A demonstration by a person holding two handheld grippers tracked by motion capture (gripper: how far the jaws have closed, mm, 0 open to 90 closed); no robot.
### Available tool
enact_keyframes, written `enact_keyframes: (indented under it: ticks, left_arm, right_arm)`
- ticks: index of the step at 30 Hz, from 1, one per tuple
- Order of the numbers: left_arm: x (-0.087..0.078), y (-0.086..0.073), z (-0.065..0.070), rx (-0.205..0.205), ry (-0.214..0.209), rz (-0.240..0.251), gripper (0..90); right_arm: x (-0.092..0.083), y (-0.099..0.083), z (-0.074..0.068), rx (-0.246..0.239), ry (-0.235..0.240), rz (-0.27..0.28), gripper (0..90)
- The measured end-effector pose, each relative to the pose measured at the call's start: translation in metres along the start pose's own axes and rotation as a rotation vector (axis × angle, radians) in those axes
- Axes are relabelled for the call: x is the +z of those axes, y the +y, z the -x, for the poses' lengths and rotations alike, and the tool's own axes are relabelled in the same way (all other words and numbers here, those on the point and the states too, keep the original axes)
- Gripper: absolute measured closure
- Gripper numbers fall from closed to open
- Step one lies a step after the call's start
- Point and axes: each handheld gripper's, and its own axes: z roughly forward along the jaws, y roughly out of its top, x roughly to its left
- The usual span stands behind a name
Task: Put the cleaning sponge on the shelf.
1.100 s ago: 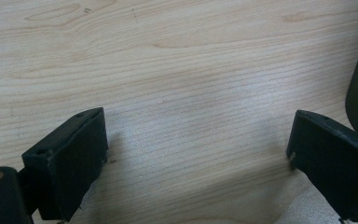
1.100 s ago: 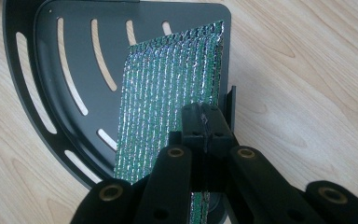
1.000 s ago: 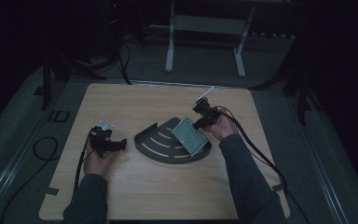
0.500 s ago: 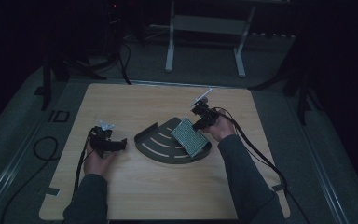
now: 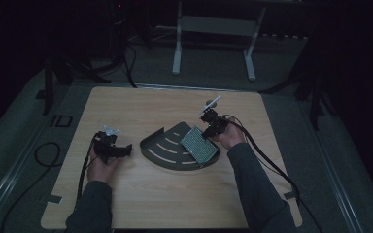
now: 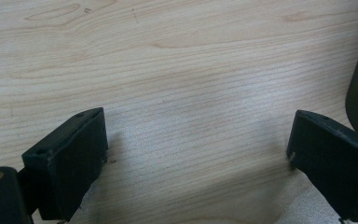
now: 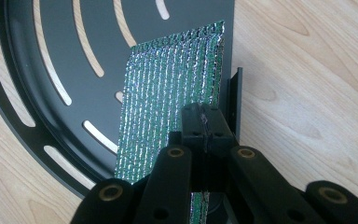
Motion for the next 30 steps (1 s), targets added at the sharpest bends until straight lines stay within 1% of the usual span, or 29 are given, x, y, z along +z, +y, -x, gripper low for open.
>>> enact_keyframes:
  ticks: [4, 6, 9, 11, 15, 21, 22, 30]
  left_arm:
    - [0.0, 0.0, 0.0, 0.001, 0.0, -0.001, 5.5]
    - [0.0, 0.0, 0.0, 0.001, 0.0, 0.0, 5.6]
    - [0.0, 0.0, 0.0, 0.001, 0.0, 0.0, 5.6]
    - [0.0, 0.0, 0.0, 0.001, 0.0, 0.0, 5.6]
    - [0.0, 0.0, 0.0, 0.001, 0.0, -0.001, 5.5]
    - [0.0, 0.0, 0.0, 0.001, 0.0, -0.001, 5.5]
    - [0.0, 0.0, 0.0, 0.001, 0.0, -0.001, 5.5]
    - [0.0, 0.0, 0.0, 0.001, 0.0, -0.001, 5.5]
  right_arm:
    - [0.002, 0.0, 0.0, -0.002, 0.001, -0.001, 89.6]
    - [0.004, -0.001, -0.001, -0.006, -0.015, -0.01, 89.7]
    - [0.005, -0.001, -0.001, -0.007, -0.019, -0.011, 89.7]
    - [0.007, -0.001, -0.002, -0.016, -0.036, -0.022, 89.6]
    - [0.01, -0.001, -0.002, -0.023, -0.049, -0.023, 89.5]
    - [0.012, -0.001, -0.003, -0.028, -0.058, -0.023, 89.5]
    - [0.014, 0.0, -0.002, -0.031, -0.069, -0.024, 89.5]
    - [0.016, 0.001, -0.001, -0.04, -0.08, -0.026, 89.4]
